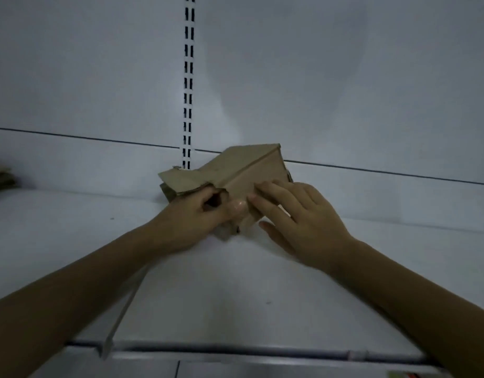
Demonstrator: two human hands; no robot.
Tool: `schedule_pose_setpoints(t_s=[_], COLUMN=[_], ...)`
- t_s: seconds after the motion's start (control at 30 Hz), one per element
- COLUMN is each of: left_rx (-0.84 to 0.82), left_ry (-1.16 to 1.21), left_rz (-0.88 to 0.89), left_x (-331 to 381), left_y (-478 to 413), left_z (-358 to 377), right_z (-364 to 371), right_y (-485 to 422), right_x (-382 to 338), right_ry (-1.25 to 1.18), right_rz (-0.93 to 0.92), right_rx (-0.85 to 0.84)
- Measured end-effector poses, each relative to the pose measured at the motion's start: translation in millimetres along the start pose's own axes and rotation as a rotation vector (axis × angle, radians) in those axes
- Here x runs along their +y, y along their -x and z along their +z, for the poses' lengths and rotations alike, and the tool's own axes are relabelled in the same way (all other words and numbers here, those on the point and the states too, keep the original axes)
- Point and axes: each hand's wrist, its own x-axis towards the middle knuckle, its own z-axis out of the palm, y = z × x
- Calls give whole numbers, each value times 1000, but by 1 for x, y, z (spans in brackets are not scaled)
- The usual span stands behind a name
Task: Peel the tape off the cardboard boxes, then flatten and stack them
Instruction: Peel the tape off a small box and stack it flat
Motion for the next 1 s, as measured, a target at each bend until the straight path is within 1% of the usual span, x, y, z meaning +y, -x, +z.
schedule_pose_setpoints(t_s=[0.07,0.13,0.2,0.27,0.3,0.37,0.43,0.53,0.57,0.63,0.7,0.73,0.77,0.83,0.9,0.97,1.0], left_rx=[38,47,78,141,158,140,100,-41,-61,-22,33,33,2,-72,-82,-52,-27], left_ry=[-7,76,311,598,662,656,614,469,466,521,600,612,581,427,328,347,395], left_rz=[11,31,-16,-109,-117,-86,-94,-119,-128,-179,-222,-226,-208,-93,-8,19,4], left_x=[1,6,9,11,12,12,13,13,11,1,-11,-14,-14,-9,2,4,5], left_y=[0,-2,-6,-10,-12,-14,-13,-17,-17,-16,-12,-9,-6,-1,1,-1,-1], left_z=[-3,-4,-6,-9,-9,-9,-12,-19,-20,-20,-19,-20,-20,-19,-15,-12,-11], right_z=[10,13,11,7,4,2,-3,-7,-7,-3,2,3,4,5,5,5,4], right_y=[-1,-5,-10,-12,-12,-13,-17,-35,-41,-49,-49,-47,-44,-38,-35,-35,-35], right_x=[0,-1,-3,-3,-4,-3,-2,0,-1,-8,-17,-20,-22,-24,-26,-30,-31], right_ry=[-82,-155,-242,-263,-252,-211,-217,-273,-270,-248,-223,-218,-222,-248,-273,-275,-271], right_rz=[58,125,188,197,185,143,128,224,261,285,262,249,242,242,264,307,339], right_rx=[110,167,224,239,238,225,184,109,86,67,56,50,47,43,46,65,80])
